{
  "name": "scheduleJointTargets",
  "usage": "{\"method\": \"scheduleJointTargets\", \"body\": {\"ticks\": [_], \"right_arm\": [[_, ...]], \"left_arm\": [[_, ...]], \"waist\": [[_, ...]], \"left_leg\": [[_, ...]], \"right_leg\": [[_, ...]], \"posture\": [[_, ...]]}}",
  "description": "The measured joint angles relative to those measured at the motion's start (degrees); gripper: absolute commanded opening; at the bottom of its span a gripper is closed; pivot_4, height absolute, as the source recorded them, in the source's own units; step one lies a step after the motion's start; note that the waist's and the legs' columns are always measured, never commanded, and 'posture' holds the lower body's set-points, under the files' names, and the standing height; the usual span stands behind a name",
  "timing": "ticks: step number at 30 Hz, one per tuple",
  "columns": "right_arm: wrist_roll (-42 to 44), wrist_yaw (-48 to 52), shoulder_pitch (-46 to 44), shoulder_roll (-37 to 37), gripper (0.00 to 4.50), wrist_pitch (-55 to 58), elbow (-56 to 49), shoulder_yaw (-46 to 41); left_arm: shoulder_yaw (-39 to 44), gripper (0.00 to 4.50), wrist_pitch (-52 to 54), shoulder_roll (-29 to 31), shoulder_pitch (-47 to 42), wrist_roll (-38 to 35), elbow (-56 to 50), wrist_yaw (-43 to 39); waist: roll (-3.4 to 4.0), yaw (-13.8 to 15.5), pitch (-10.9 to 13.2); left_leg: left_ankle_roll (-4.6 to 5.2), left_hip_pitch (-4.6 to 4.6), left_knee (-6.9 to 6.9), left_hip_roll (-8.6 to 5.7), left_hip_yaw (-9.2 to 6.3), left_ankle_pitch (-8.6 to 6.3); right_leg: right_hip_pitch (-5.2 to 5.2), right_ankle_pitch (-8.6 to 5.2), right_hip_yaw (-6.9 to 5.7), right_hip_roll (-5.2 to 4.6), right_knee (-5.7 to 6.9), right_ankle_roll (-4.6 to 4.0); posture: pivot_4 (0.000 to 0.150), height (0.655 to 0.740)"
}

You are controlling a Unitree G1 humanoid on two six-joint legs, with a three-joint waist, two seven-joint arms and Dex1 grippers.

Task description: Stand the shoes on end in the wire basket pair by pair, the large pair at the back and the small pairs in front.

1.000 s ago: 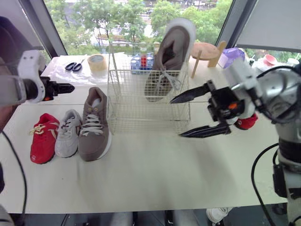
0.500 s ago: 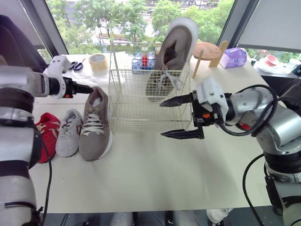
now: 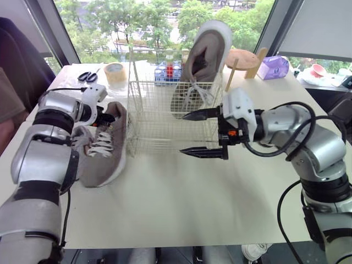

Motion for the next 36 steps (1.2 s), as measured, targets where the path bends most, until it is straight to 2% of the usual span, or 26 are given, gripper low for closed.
{"method": "scheduleJointTargets", "body": {"ticks": [6,11,14,16,19,24,30,36], "right_arm": [[0.71,-0.75,0.53,-1.5,4.5,1.06,-1.35,-0.34],[3.1,-0.8,1.28,-2.9,4.5,2.65,-1.44,-2.59],[5.3,-1.31,0.94,-2.74,4.5,3.6,-0.7,-4.56],[7.6,-2.23,-1.32,-1.46,4.5,4.42,1.65,-6.7],[10.01,-3.63,-5.08,-0.21,4.5,4.8,3.87,-9.18],[11.14,-4.24,-5.35,-0.17,4.5,5.11,5.41,-9.32],[11.78,-5.49,-5.37,-0.38,4.5,6.08,5.32,-9.05],[13.34,-8.95,-5.33,-0.61,4.5,8.51,3.08,-10.14]], "left_arm": [[6.31,0.02,1.73,0.13,-3.53,0.09,1.15,3.37],[13.04,0.02,2.54,4.51,-10.86,-0.51,-4.81,12.62],[18.55,0.02,-2.14,6.03,-13.28,-0.98,-10.97,21.79],[26.52,0.02,-12.41,3.87,-13.43,-3.57,-17.33,31.84],[34.83,0.02,-23.56,-2.67,-13.71,-9.29,-30.54,39.99],[33.54,0.02,-32.69,-8.92,-11.73,-9.23,-42.74,43.52],[29.83,0.02,-39.16,-18.02,-6.22,-7.67,-43.29,46.18],[26.24,0.02,-46.79,-23.6,-0.65,-5.1,-36.85,47.19]], "waist": [[-0.17,0.01,0.06],[-0.22,-0.42,0.08],[-0.22,-0.54,0.08],[-0.29,-0.31,0.12],[-0.33,0.24,0.08],[-0.33,0.13,0.03],[-0.33,0.04,0.03],[-0.33,-0.11,0.03]], "left_leg": [[0.0,-0.19,0.09,0.0,-0.26,0.0],[0.0,-0.5,0.08,0.0,-0.3,0.0],[0.0,-0.54,0.05,0.02,-0.31,0.0],[-0.08,-0.67,0.07,0.17,-0.52,0.05],[-0.1,-0.67,0.06,0.0,-0.51,0.05],[-0.06,-0.64,0.17,-0.27,-0.17,0.05],[0.0,-0.64,0.4,-0.26,-0.23,0.03],[0.06,-0.68,0.46,-0.21,-0.2,0.0]], "right_leg": [[-0.01,0.01,-0.26,-0.01,-0.03,0.01],[-0.34,0.03,-0.29,-0.04,0.09,0.02],[-0.42,0.03,-0.3,-0.05,0.08,0.02],[-0.52,0.08,-0.34,-0.11,0.08,0.0],[-0.48,0.15,-0.37,-0.38,0.05,0.12],[-0.29,0.31,-0.29,-0.43,-0.07,0.38],[-0.24,0.31,-0.32,-0.36,-0.04,0.38],[-0.3,0.31,-0.33,-0.3,-0.03,0.37]], "posture": [[0.15,0.74],[0.15,0.74],[0.15,0.74],[0.15,0.74],[0.15,0.74],[0.15,0.74],[0.15,0.74],[0.15,0.74]]}}
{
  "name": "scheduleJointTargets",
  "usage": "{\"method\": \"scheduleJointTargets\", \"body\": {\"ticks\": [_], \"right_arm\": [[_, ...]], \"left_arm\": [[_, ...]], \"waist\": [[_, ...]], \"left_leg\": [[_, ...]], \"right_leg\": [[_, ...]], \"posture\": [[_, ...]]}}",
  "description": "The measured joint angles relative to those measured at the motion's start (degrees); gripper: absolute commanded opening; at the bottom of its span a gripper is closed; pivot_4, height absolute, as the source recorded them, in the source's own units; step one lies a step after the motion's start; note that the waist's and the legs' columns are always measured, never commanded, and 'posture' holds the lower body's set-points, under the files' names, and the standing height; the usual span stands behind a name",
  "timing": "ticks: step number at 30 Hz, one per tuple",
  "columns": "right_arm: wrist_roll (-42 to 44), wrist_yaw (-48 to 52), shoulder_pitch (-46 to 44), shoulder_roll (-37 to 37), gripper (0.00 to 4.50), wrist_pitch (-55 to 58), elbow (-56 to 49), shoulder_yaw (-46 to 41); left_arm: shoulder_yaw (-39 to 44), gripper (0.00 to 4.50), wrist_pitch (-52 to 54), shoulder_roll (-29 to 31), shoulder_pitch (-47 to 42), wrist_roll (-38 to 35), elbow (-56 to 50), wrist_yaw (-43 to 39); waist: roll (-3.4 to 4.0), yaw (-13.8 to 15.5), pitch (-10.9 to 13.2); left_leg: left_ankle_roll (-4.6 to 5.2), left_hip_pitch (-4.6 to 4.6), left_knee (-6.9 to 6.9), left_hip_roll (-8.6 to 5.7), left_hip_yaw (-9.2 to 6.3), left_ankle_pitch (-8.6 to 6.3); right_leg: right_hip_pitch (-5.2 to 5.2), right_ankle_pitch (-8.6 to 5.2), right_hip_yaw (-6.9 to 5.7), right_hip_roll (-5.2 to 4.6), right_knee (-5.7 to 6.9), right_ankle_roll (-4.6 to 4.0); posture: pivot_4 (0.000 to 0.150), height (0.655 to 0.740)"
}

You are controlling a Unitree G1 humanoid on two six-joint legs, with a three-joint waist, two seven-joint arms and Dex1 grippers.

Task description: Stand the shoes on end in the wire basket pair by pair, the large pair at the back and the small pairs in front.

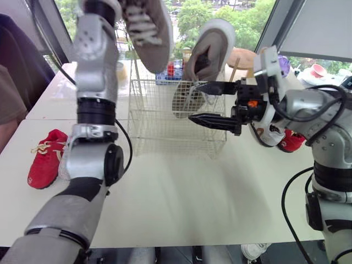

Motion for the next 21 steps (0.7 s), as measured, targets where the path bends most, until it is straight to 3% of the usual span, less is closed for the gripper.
{"method": "scheduleJointTargets", "body": {"ticks": [7,19,20,21], "right_arm": [[1.39,-2.61,0.44,-1.01,4.5,1.22,-1.06,-1.4],[1.82,-3.02,2.04,-0.28,4.5,-0.83,-0.08,-1.42],[1.7,-2.77,2.04,-0.17,4.5,-1.24,0.57,-1.21],[1.42,-2.42,2.04,-0.1,4.5,-1.57,1.14,-1.01]], "left_arm": [[-2.53,0.02,-2.02,-0.76,4.13,2.15,-1.67,-0.37],[-6.83,0.02,20.64,-1.93,25.0,2.45,-28.53,-0.16],[-6.94,0.85,22.26,-2.06,26.05,2.1,-30.21,-0.26],[-6.96,1.22,24.59,-2.19,26.97,1.55,-31.29,-0.75]], "waist": [[0.05,0.18,-0.03],[0.17,-0.1,-0.11],[0.18,-0.06,-0.11],[0.21,0.03,-0.13]], "left_leg": [[0.11,0.0,0.24,0.02,-0.05,-0.07],[0.31,0.1,0.32,0.1,-0.15,-0.19],[0.32,0.16,0.33,0.1,-0.15,-0.2],[0.32,0.23,0.33,0.1,-0.15,-0.2]], "right_leg": [[0.16,0.0,-0.01,-0.01,0.0,0.0],[0.24,0.0,0.07,0.01,-0.03,0.0],[0.3,0.0,0.07,0.01,-0.03,0.0],[0.38,0.0,0.07,0.01,-0.04,0.0]], "posture": [[0.15,0.74],[0.15,0.74],[0.15,0.74],[0.15,0.74]]}}
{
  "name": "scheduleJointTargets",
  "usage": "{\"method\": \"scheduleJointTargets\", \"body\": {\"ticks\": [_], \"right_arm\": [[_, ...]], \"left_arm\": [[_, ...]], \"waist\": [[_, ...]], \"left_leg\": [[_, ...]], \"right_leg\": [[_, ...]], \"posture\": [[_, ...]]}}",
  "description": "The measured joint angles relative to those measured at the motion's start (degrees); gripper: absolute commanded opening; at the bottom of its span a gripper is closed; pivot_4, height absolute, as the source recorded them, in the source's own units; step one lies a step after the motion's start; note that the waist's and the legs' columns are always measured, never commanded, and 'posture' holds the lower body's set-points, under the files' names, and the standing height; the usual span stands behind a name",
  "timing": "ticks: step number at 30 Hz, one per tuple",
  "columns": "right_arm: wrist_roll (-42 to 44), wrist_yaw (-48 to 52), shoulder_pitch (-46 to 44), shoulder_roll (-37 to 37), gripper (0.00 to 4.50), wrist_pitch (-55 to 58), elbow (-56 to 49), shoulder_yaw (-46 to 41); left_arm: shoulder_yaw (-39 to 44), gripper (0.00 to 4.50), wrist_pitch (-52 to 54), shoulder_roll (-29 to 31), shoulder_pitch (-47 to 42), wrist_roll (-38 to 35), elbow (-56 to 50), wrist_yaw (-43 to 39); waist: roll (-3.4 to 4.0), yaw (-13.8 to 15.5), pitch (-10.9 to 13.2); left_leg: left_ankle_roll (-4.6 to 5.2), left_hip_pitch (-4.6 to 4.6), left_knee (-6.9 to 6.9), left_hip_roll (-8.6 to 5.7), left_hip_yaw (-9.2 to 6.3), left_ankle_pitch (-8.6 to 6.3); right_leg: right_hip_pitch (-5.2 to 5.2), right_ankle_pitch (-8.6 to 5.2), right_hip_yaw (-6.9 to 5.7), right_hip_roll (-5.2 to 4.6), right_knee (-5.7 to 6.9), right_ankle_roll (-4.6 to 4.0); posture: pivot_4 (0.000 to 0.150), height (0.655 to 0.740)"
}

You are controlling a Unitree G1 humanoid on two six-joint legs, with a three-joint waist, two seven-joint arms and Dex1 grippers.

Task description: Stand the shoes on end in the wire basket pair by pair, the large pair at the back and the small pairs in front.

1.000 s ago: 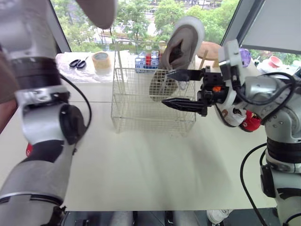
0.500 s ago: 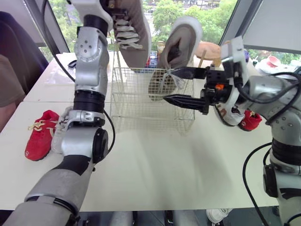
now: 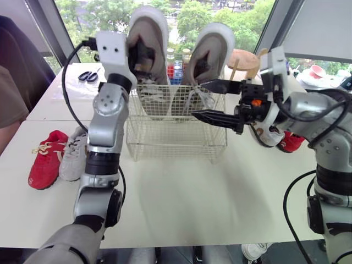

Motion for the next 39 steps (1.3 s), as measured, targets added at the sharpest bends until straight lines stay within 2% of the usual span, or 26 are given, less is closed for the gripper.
{"method": "scheduleJointTargets", "body": {"ticks": [3,8,10,12,13,15,19,21,24,30,39], "right_arm": [[-0.85,0.69,0.0,0.32,4.5,-0.89,1.4,0.63],[-3.25,-0.58,1.54,0.63,4.5,-3.17,4.33,0.1],[-3.35,-3.12,3.07,1.78,4.5,-3.51,6.58,-2.42],[-2.93,-6.02,5.01,2.4,4.5,-4.4,9.49,-7.63],[-2.91,-7.54,7.03,2.38,4.5,-5.65,11.51,-11.71],[-3.18,-9.47,11.07,2.08,4.5,-7.38,16.21,-18.24],[-8.1,-13.88,17.68,2.09,4.5,-12.67,21.48,-21.35],[-10.71,-15.68,19.96,2.12,4.5,-15.01,23.14,-21.86],[-14.18,-17.87,23.74,2.18,4.5,-18.15,23.37,-21.96],[-19.97,-17.7,30.96,2.57,4.5,-23.01,22.57,-17.91],[-23.87,-17.4,31.22,3.89,4.5,-29.17,27.26,-15.8]], "left_arm": [[0.14,2.67,4.05,-0.75,2.38,-1.96,-0.77,-1.08],[2.04,2.67,10.13,1.67,6.02,-6.5,-10.58,-4.51],[4.33,2.67,15.51,2.89,10.24,-11.18,-16.56,-6.01],[8.03,3.24,21.7,4.58,15.3,-18.17,-22.56,-7.79],[11.4,3.56,26.07,6.19,18.77,-24.18,-26.1,-9.2],[17.79,4.45,31.73,8.96,23.54,-33.16,-29.68,-10.7],[23.32,4.45,39.85,12.38,29.24,-54.5,-34.58,-11.71],[22.25,4.45,41.53,13.36,32.37,-61.16,-36.83,-11.82],[18.5,4.45,42.7,14.85,37.91,-66.01,-39.75,-12.25],[10.08,4.45,41.3,15.17,42.95,-66.23,-42.55,-13.05],[3.78,4.45,36.52,15.1,41.75,-62.26,-42.05,-13.42]], "waist": [[0.01,0.21,-0.01],[0.02,0.08,-0.01],[0.02,0.03,-0.01],[0.02,-0.02,-0.01],[0.02,-0.02,-0.01],[0.02,0.29,0.0],[0.04,0.22,-0.02],[0.1,0.07,-0.03],[0.19,-0.02,-0.09],[0.25,0.02,-0.12],[0.32,0.08,-0.17]], "left_leg": [[0.0,0.09,0.07,0.02,-0.01,0.0],[0.01,0.11,0.06,0.07,-0.11,-0.01],[0.01,0.1,0.06,0.11,-0.12,-0.01],[0.01,0.1,0.04,0.13,-0.12,-0.01],[0.0,0.1,0.03,0.15,-0.14,-0.02],[0.0,0.09,0.06,0.12,-0.15,-0.01],[0.0,0.42,0.1,0.08,-0.11,-0.01],[0.0,0.47,0.08,0.09,-0.06,-0.02],[0.01,0.56,0.01,0.1,0.03,-0.02],[0.01,0.6,0.01,0.11,0.18,-0.02],[0.02,0.61,0.01,0.1,0.28,-0.03]], "right_leg": [[0.17,0.0,-0.08,0.01,0.0,0.0],[0.17,-0.01,-0.01,-0.02,-0.02,-0.01],[0.16,-0.01,-0.01,-0.01,-0.02,-0.01],[0.16,-0.01,0.01,0.0,-0.02,-0.01],[0.16,-0.01,0.01,0.0,-0.04,-0.02],[0.17,-0.01,0.0,-0.02,-0.04,-0.02],[0.51,-0.06,0.06,-0.07,-0.04,-0.1],[0.51,-0.13,0.12,-0.05,-0.04,-0.22],[0.51,-0.14,0.23,0.02,0.0,-0.22],[0.51,-0.18,0.43,0.19,-0.07,-0.29],[0.5,-0.2,0.55,0.24,-0.12,-0.32]], "posture": [[0.15,0.74],[0.15,0.74],[0.15,0.74],[0.15,0.74],[0.15,0.74],[0.15,0.74],[0.15,0.74],[0.15,0.74],[0.15,0.74],[0.15,0.74],[0.15,0.74]]}}
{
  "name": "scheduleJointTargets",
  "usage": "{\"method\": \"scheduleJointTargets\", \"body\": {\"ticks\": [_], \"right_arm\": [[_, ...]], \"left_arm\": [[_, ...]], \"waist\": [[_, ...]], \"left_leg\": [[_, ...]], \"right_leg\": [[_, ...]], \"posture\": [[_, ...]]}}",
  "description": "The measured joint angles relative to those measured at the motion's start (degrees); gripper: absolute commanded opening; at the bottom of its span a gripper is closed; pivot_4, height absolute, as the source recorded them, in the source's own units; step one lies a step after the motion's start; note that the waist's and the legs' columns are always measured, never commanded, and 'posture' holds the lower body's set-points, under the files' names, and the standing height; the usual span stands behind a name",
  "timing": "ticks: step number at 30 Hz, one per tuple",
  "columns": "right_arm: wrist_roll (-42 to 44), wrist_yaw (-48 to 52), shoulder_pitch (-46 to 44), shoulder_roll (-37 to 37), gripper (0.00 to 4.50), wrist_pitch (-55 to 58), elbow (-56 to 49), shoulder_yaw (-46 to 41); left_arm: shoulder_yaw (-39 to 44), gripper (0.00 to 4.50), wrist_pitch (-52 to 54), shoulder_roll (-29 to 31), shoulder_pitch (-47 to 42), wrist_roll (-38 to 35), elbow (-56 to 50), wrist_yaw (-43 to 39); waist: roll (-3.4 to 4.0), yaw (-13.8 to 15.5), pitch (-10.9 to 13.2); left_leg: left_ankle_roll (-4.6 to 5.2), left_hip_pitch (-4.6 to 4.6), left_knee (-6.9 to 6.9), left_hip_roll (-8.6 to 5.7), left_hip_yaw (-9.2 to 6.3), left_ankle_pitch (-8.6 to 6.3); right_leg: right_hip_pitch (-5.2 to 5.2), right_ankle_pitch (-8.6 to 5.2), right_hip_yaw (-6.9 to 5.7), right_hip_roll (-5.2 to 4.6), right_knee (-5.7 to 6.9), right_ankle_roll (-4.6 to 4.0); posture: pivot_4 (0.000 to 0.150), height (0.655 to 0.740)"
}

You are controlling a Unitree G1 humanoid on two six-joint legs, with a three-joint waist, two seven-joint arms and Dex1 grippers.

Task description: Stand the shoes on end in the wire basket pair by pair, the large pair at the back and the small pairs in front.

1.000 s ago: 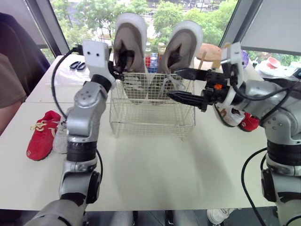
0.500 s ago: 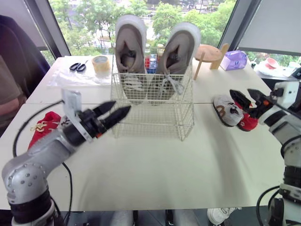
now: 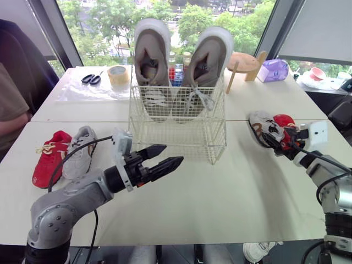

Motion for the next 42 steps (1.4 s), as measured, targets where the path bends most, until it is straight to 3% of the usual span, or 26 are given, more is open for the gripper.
{"method": "scheduleJointTargets", "body": {"ticks": [11,15,19,22,26,29,32,35,38,42], "right_arm": [[-3.85,-1.13,-2.74,2.97,4.5,-7.58,9.48,2.17],[-6.4,-2.39,-5.55,3.32,3.35,-11.76,15.55,3.01],[-9.2,-4.98,-8.46,4.25,1.23,-15.7,21.43,3.63],[-9.88,-5.79,-9.0,4.86,0.04,-16.73,22.26,4.24],[-9.84,-6.16,-9.53,5.23,0.01,-16.26,21.12,4.42],[-7.94,-6.09,-11.93,5.25,0.01,-13.85,18.11,4.13],[-2.61,-7.63,-21.34,3.97,0.01,-9.99,15.01,0.25],[4.44,-8.12,-29.92,0.2,0.01,-6.77,9.44,-5.66],[12.01,-4.39,-34.77,-2.3,0.01,-1.65,3.02,-7.47],[15.97,5.95,-39.27,-7.74,0.01,3.85,-2.67,-1.91]], "left_arm": [[-1.81,4.45,-4.13,-1.27,-0.16,3.79,1.94,1.5],[-1.92,4.5,-4.77,-1.37,-0.39,5.4,2.59,1.71],[-2.82,4.5,-5.77,-1.47,-0.63,7.18,2.87,1.61],[-2.85,4.5,-5.89,-1.4,-0.66,7.71,2.88,1.49],[-1.64,4.5,-5.69,-1.04,-0.88,5.91,3.47,1.67],[3.49,4.5,-5.68,0.03,-2.92,-3.11,6.38,2.5],[9.74,4.5,-6.79,2.63,-8.95,-14.59,10.31,3.87],[13.51,4.5,-8.12,5.27,-14.58,-20.29,15.66,5.35],[14.81,4.5,-8.79,6.09,-20.5,-24.13,22.83,6.94],[14.89,4.5,-8.95,7.43,-29.95,-30.03,29.3,8.14]], "waist": [[0.05,-0.01,-0.02],[0.05,-0.11,-0.02],[0.03,-0.21,-0.07],[0.03,-0.25,-0.08],[0.06,-0.31,-0.07],[0.18,-0.48,0.01],[0.46,-0.61,0.16],[0.46,0.22,0.16],[0.38,0.14,0.14],[0.37,-0.14,0.15]], "left_leg": [[0.01,0.01,0.0,0.01,0.06,-0.01],[0.01,0.02,0.0,0.01,0.11,-0.01],[0.01,0.06,0.0,0.01,0.14,-0.01],[0.01,0.07,0.0,0.02,0.17,-0.01],[0.02,0.07,0.0,0.05,0.18,-0.01],[0.02,-0.02,0.0,0.12,0.18,-0.01],[0.02,-0.07,-0.02,0.1,0.21,-0.01],[0.1,-0.08,-0.14,0.03,0.09,-0.06],[0.14,-0.1,-0.17,0.03,0.0,-0.08],[0.15,-0.07,-0.15,0.01,0.06,-0.09]], "right_leg": [[-0.02,0.0,0.05,0.03,-0.01,0.0],[-0.01,0.0,0.09,0.03,-0.02,0.0],[-0.01,0.0,0.14,0.04,-0.02,-0.01],[-0.01,0.0,0.18,0.04,-0.02,0.0],[-0.02,0.0,0.2,0.04,-0.02,0.0],[-0.18,0.01,0.22,0.03,0.02,0.0],[-0.25,0.01,0.24,0.02,0.03,0.01],[-0.17,0.0,0.19,0.06,-0.03,0.08],[-0.12,-0.01,0.21,0.07,-0.09,0.13],[-0.13,-0.02,0.32,0.05,-0.11,0.12]], "posture": [[0.15,0.74],[0.15,0.74],[0.15,0.74],[0.15,0.74],[0.15,0.74],[0.15,0.74],[0.15,0.74],[0.15,0.74],[0.15,0.74],[0.15,0.74]]}}
